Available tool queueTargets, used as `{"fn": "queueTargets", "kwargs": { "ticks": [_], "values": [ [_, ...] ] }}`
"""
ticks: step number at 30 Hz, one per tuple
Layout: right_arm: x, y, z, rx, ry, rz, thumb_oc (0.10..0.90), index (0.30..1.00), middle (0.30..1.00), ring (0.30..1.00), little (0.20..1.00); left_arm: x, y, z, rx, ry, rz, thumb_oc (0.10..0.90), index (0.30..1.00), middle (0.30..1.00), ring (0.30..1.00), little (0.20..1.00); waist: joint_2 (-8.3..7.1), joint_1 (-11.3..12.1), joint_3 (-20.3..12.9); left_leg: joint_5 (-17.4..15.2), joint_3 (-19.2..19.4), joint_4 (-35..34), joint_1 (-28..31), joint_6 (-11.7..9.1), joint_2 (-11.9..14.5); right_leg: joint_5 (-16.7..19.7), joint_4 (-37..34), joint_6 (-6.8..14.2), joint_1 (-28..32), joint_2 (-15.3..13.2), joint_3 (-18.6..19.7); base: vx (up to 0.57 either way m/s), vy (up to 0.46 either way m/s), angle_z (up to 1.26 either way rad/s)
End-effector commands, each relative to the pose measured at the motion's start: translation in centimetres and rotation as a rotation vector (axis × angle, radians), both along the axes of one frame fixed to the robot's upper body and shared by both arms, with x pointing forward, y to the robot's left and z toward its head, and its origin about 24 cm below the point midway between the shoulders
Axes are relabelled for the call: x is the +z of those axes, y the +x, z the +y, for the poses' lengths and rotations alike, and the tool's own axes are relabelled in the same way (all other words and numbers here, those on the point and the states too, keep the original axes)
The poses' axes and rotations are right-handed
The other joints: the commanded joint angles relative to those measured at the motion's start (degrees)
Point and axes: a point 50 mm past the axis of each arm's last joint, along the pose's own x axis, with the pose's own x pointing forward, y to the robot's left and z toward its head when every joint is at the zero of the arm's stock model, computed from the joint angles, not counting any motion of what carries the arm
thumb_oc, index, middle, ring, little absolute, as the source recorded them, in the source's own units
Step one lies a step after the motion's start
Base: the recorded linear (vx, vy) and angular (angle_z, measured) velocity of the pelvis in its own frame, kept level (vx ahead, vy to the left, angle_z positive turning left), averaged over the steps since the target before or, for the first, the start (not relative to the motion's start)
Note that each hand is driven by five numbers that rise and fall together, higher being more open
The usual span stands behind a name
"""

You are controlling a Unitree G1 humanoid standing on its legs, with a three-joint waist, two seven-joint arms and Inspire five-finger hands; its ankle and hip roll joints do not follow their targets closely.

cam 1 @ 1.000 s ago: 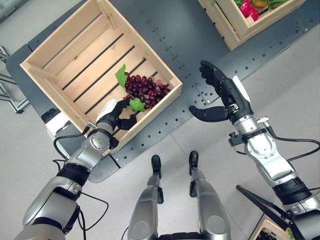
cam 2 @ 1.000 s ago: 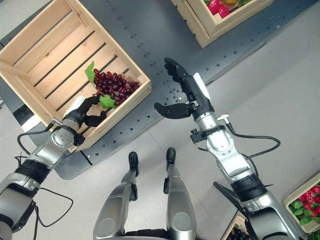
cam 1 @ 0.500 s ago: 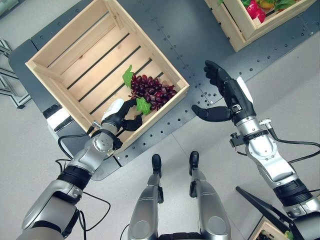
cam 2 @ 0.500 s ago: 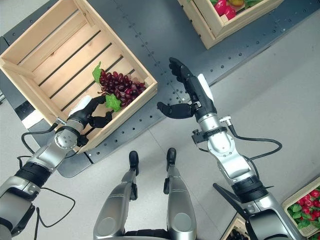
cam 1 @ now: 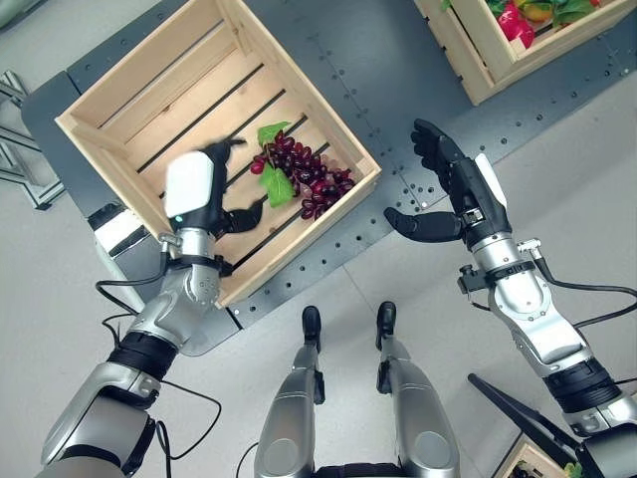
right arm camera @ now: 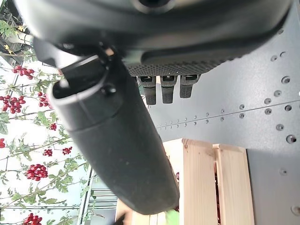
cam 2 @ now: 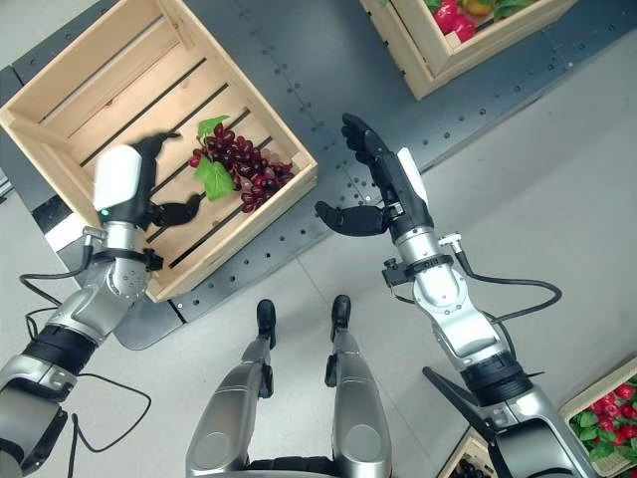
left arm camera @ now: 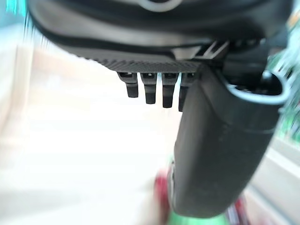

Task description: Pick up the fruits from the basket on one side to the basket on the other side

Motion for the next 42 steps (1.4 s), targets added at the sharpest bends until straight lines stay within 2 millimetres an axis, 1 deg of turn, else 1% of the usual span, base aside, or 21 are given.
{"fn": "queueTargets", "kwargs": {
  "ticks": [1,2,5,6,9,14,18,23,28,29,32,34,39,42],
  "values": [
    [5.8,-2.0,0.7,0.063,0.099,-0.346,0.8,0.9,0.9,0.9,0.9,6.3,-0.8,0.1,0.02,0.142,-0.329,0.8,0.9,0.9,0.9,0.9,-2.67,-0.01,-0.77,-6.55,0.71,7.6,-1.24,0.76,-1.88,-4.17,7.05,-0.76,-0.94,-0.67,-0.43,0.0,0.0,0.0],
    [6.0,-2.0,0.8,0.069,0.095,-0.344,0.8,0.9,0.9,0.9,0.9,6.7,-0.9,0.4,0.06,0.185,-0.374,0.8,0.9,0.9,0.9,0.9,-2.67,-0.27,-0.77,-6.52,0.85,7.45,-1.11,0.76,-1.84,-4.12,6.93,-0.8,-0.92,-0.61,-0.24,0.0,0.0,0.0],
    [6.1,-2.1,0.7,0.073,0.095,-0.344,0.8,0.9,0.9,0.9,0.9,7.2,-1.0,0.6,0.087,0.198,-0.412,0.8,0.9,0.9,0.9,0.9,-2.71,-0.51,-0.77,-6.5,1.03,7.35,-1.11,0.75,-1.78,-4.05,6.89,-0.82,-1.11,-0.51,-0.03,0.0,0.011,0.0],
    [6.1,-2.0,0.8,0.074,0.089,-0.344,0.8,0.9,0.9,0.9,0.9,7.3,-0.9,0.8,0.091,0.186,-0.413,0.8,0.9,0.9,0.9,0.9,-2.51,-0.69,-0.77,-6.48,1.17,7.46,-1.3,0.71,-1.78,-4.07,6.95,-0.83,-1.3,-0.51,0.14,0.01,0.041,-0.03],
    [6.2,-1.9,0.8,0.076,0.08,-0.348,0.8,0.9,0.9,0.9,0.9,7.4,-0.5,0.5,0.08,0.195,-0.368,0.8,0.9,0.9,0.9,0.9,-2.23,-0.93,-0.77,-6.4,1.27,7.53,-1.72,0.61,-1.82,-4.09,7.04,-0.85,-1.71,-0.46,0.25,0.0,0.034,-0.03],
    [6.8,-1.9,0.8,0.088,0.064,-0.352,0.8,0.9,0.9,0.9,0.9,7.1,0.7,-0.1,0.04,0.229,-0.179,0.8,0.9,0.9,0.9,0.9,-1.87,-1.57,-0.77,-6.35,1.7,8.28,-3.13,0.67,-1.76,-3.98,7.6,-0.79,-3.1,-0.52,0.35,0.0,0.004,-0.01],
    [7.2,-1.6,0.8,0.091,0.053,-0.347,0.8,0.9,0.9,0.9,0.9,6.8,1.6,-0.3,-0.009,0.202,-0.073,0.8,0.9,0.9,0.9,0.9,-1.61,-2.04,-0.77,-6.35,2.17,8.75,-3.9,0.76,-1.67,-3.98,7.96,-0.76,-3.96,-0.48,0.69,0.01,0.031,-0.01],
    [7.6,-1.3,0.8,0.088,0.041,-0.345,0.8,0.9,0.9,0.9,0.9,7.7,2.4,-0.5,-0.042,0.168,-0.021,0.8,0.9,0.9,0.9,0.9,-1.42,-2.59,-0.77,-6.64,2.86,10.45,-5.94,0.8,-1.72,-4.19,9.28,-0.73,-5.99,-0.51,1.08,0.0,0.032,-0.01],
    [7.9,-1.0,0.8,0.084,0.037,-0.344,0.8,0.9,0.9,0.9,0.9,9.3,3.2,-1.4,-0.062,0.147,-0.019,0.8,0.9,0.9,0.9,0.9,-1.49,-3.16,-0.77,-7.11,3.86,12.3,-8.39,1.0,-1.59,-4.75,11.33,-0.73,-8.55,-0.44,1.4,0.0,0.018,-0.03],
    [8.2,-0.9,0.8,0.082,0.038,-0.349,0.8,0.9,0.9,0.9,0.9,9.9,3.5,-1.7,-0.064,0.162,-0.015,0.8,0.9,0.9,0.9,0.9,-1.59,-3.3,-0.77,-7.31,4.25,13.12,-9.45,1.09,-1.53,-4.96,12.16,-0.75,-9.57,-0.46,1.31,0.0,0.0,0.0],
    [8.4,-0.8,0.9,0.077,0.038,-0.355,0.8,0.9,0.9,0.9,0.9,10.6,3.8,-2.0,-0.052,0.166,-0.004,0.8,0.9,0.9,0.9,0.9,-1.71,-3.52,-0.77,-8.03,4.8,15.19,-11.18,1.23,-1.39,-5.45,13.88,-0.78,-11.14,-0.65,1.2,-0.01,0.004,0.01],
    [8.6,-0.7,1.0,0.067,0.039,-0.361,0.8,0.9,0.9,0.9,0.9,11.3,4.2,-2.1,-0.032,0.159,0.001,0.8,0.9,0.9,0.9,0.9,-1.85,-3.93,-0.77,-9.76,5.7,19.26,-13.96,1.63,-1.07,-6.79,17.7,-0.99,-13.9,-0.86,1.23,-0.01,0.011,0.02],
    [8.4,-0.5,1.0,0.059,0.036,-0.343,0.8,0.9,0.9,0.9,0.9,11.6,4.6,-2.2,-0.042,0.149,0.015,0.8,0.9,0.9,0.9,0.9,-1.84,-4.43,-0.77,-11.69,6.04,23.89,-17.38,2.11,-0.54,-8.21,22.51,-1.18,-17.64,-1.06,1.88,0.0,0.026,-0.05],
    [8.1,-0.4,1.1,0.064,0.026,-0.338,0.8,0.9,0.9,0.9,0.9,10.9,5.1,-1.8,-0.043,0.115,0.081,0.8,0.9,0.9,0.9,0.9,-1.78,-4.94,-0.77,-12.38,6.26,25.33,-18.85,2.38,-0.22,-8.61,24.36,-1.18,-19.67,-0.73,3.02,0.01,0.045,-0.01]
  ]
}}
